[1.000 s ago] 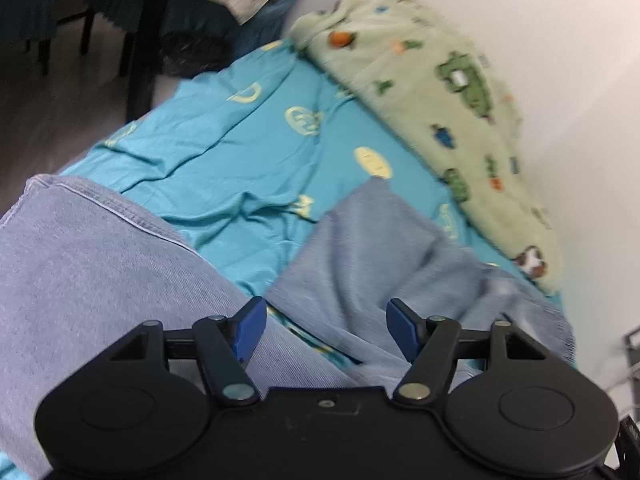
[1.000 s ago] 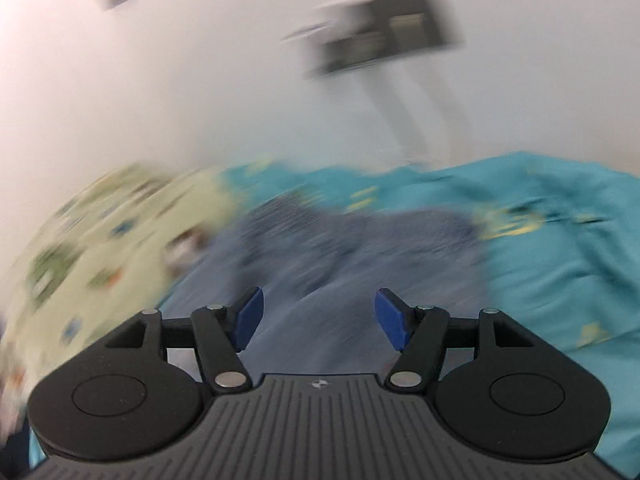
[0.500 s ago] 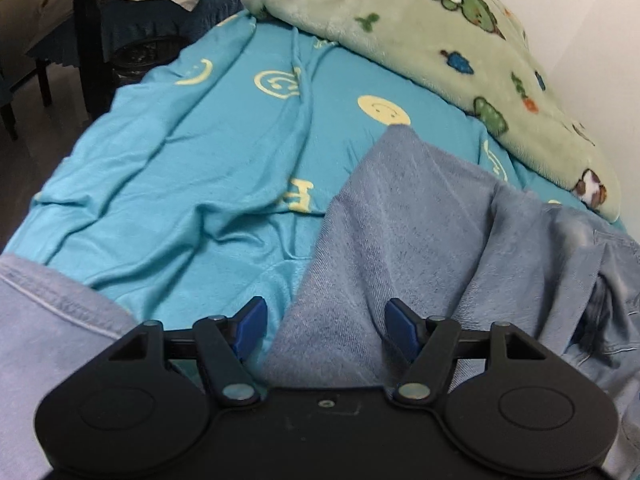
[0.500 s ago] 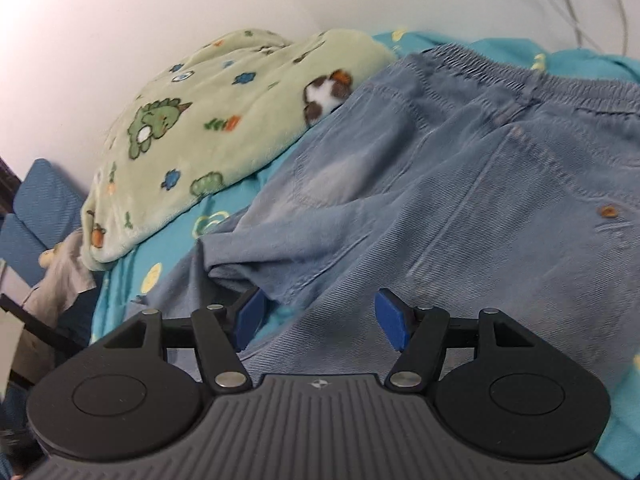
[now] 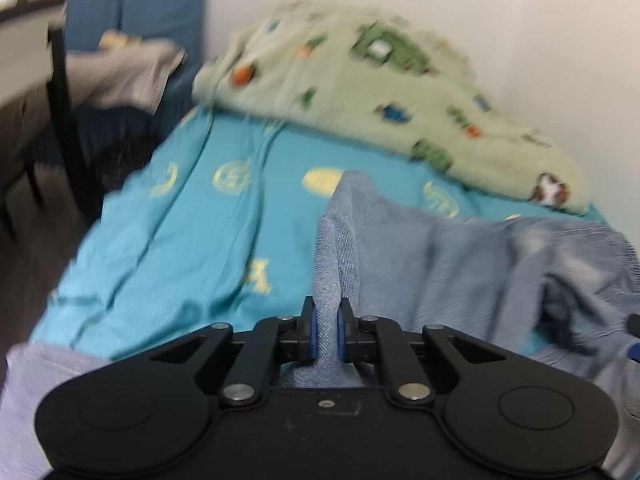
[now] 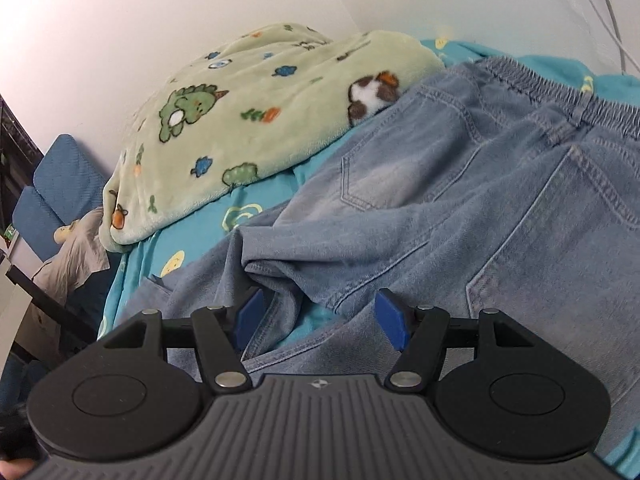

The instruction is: Fold clothes

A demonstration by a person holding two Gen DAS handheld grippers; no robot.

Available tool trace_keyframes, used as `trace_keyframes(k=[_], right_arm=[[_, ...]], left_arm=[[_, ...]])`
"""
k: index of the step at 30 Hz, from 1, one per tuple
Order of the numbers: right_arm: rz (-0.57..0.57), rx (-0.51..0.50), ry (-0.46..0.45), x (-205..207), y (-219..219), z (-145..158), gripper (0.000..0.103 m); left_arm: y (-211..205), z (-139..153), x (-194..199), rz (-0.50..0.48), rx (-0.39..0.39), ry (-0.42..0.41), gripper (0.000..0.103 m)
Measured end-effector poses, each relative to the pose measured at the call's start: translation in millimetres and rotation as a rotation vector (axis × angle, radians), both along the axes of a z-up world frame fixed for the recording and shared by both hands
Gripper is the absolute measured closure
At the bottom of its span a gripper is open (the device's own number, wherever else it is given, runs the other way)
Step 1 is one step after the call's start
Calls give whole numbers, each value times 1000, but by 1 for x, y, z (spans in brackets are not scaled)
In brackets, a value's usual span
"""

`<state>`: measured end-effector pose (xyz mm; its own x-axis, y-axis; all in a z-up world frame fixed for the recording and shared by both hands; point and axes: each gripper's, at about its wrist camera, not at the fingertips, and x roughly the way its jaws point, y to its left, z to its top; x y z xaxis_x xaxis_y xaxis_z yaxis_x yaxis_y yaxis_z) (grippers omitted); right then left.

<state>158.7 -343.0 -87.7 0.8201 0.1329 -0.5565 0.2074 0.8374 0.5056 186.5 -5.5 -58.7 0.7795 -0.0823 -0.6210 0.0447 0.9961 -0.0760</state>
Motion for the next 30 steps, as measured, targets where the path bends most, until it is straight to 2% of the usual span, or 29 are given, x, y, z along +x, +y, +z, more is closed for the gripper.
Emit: trace_keyframes(k=[4,7,9,11,13,16,19,22,24,25,28,30], right_arm=[[-16,13,5,-1,-6,0,38],[-48,44,2,-3,-17,2,38],[-84,78,-12,-5,-29,5,38],[-142,125,-33,-9,-47,9,38],[-196,167,-48,-14,-65,11,38],[-242,210,-31,-16,-83,5,37],[-233,243,17,-9,-86,-7,37],[-191,256,61,-1,-81,-15,37],[-182,242,62,1,-77,-14,37],[-181,232,60,2,-74,-13,37],[-176,225,58,3,-70,-12,37],[-168,229,61,4,-68,-14,37]], left_arm=[[-42,31,-20,-130,49,-113,95],[-86,36,-33,-299,50,-152,95],[-117,26,-42,-404,75,-136,95],[-145,7,-45,-497,78,-82,95],[-167,-16,-45,-546,74,-29,94],[-190,-50,-40,-563,72,35,92],[-188,-62,-36,-566,41,65,85],[-170,-49,-37,-601,5,71,70],[-156,-34,-40,-599,-22,52,55],[-146,-26,-41,-594,-53,35,53],[-115,-8,-31,-530,-147,-17,43],[-102,-9,-9,-445,-163,-21,40]])
